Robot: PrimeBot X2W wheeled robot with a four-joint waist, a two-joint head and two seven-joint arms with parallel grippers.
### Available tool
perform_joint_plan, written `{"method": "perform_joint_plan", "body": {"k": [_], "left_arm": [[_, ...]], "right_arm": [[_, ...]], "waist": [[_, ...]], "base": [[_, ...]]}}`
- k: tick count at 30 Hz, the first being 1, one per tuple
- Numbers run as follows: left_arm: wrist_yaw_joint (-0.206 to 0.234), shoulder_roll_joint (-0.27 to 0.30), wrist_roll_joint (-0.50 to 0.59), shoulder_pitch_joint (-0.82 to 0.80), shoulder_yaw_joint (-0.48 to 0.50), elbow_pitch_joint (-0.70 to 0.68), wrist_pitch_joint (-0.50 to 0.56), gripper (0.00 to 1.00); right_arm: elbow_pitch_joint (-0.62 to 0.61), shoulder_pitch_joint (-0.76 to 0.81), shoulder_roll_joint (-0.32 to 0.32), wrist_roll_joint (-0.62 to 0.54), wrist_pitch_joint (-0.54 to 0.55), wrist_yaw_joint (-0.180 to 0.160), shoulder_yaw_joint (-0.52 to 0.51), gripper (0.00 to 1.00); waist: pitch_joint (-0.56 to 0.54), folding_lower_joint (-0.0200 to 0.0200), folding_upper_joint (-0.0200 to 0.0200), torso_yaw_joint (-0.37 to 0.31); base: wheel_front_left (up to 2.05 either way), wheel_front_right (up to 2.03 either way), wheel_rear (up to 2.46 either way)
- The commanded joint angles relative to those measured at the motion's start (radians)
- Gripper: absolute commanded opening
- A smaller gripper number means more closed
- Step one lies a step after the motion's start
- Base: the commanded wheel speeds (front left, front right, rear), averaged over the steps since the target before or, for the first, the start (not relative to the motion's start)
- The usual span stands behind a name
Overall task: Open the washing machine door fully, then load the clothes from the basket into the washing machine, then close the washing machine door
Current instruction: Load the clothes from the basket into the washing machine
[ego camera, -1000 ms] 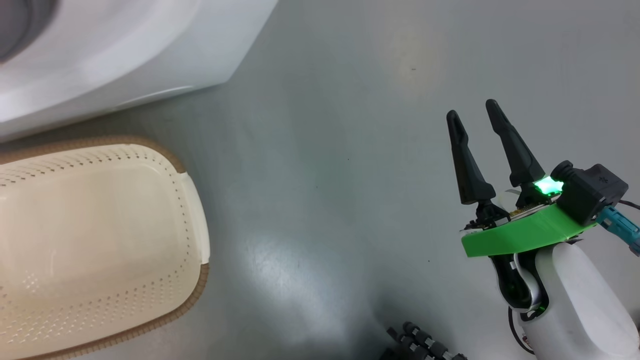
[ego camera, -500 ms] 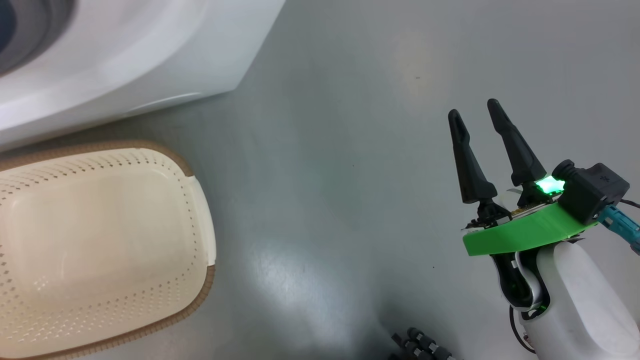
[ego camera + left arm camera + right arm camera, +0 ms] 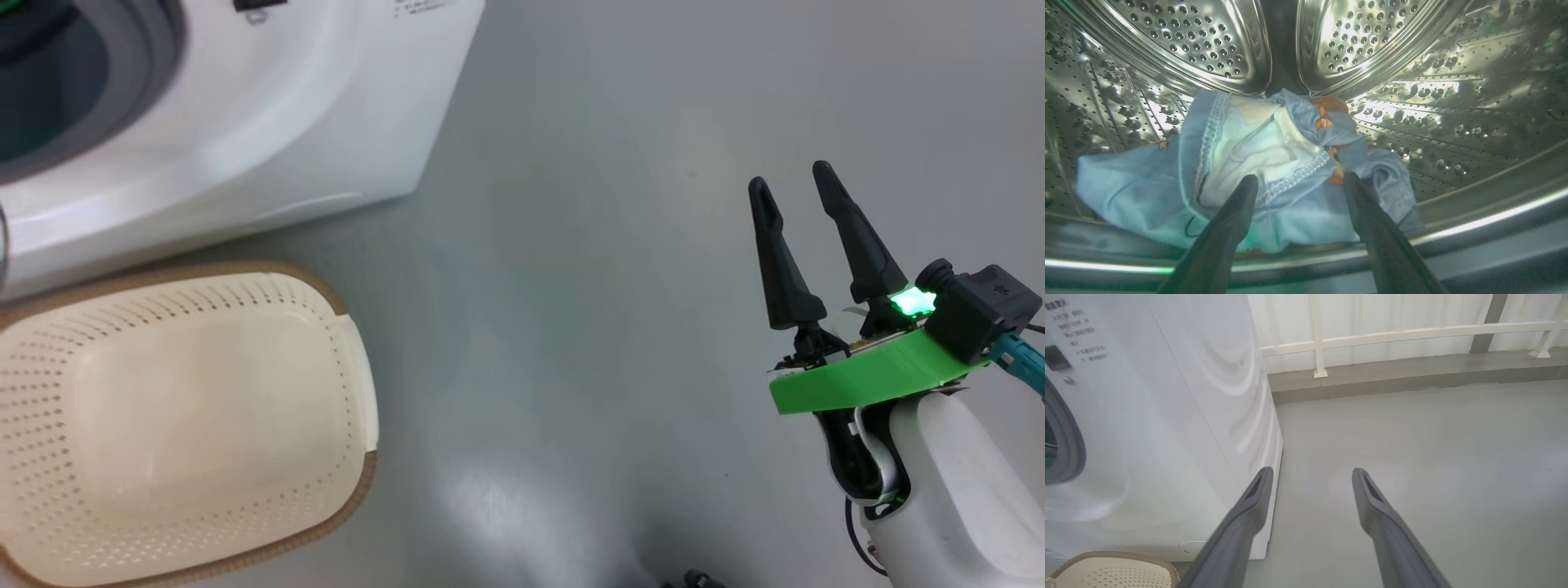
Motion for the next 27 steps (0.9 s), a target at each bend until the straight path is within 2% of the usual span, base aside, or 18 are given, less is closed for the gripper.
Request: {"method": "perform_joint_plan", "body": {"k": [1, 10, 19, 27], "left_arm": [[-0.003, 0.040, -0.027, 0.058, 0.002, -0.045, -0.041, 1.00], [-0.003, 0.031, -0.102, 0.214, -0.027, -0.112, -0.116, 1.00], [-0.002, 0.011, -0.094, 0.359, -0.029, -0.210, -0.160, 1.00], [0.047, -0.024, -0.031, 0.526, 0.034, -0.399, -0.164, 1.00]], "right_arm": [[-0.016, 0.022, -0.023, -0.003, -0.008, 0.007, 0.013, 1.00], [-0.008, 0.044, -0.046, 0.006, -0.008, 0.007, 0.010, 1.00], [0.004, 0.061, -0.074, 0.017, -0.008, 0.007, 0.003, 1.00], [0.016, 0.082, -0.103, 0.025, -0.008, 0.007, 0.004, 1.00]], "waist": [[-0.050, 0.0001, 0.0000, 0.022], [-0.127, 0.0001, 0.0000, 0.054], [-0.213, 0.0001, 0.0000, 0.105], [-0.301, 0.0001, 0.0000, 0.152]], "base": [[0.00, 0.00, 0.00], [0.00, 0.00, 0.00], [0.00, 0.00, 0.00], [0.00, 0.00, 0.00]]}}
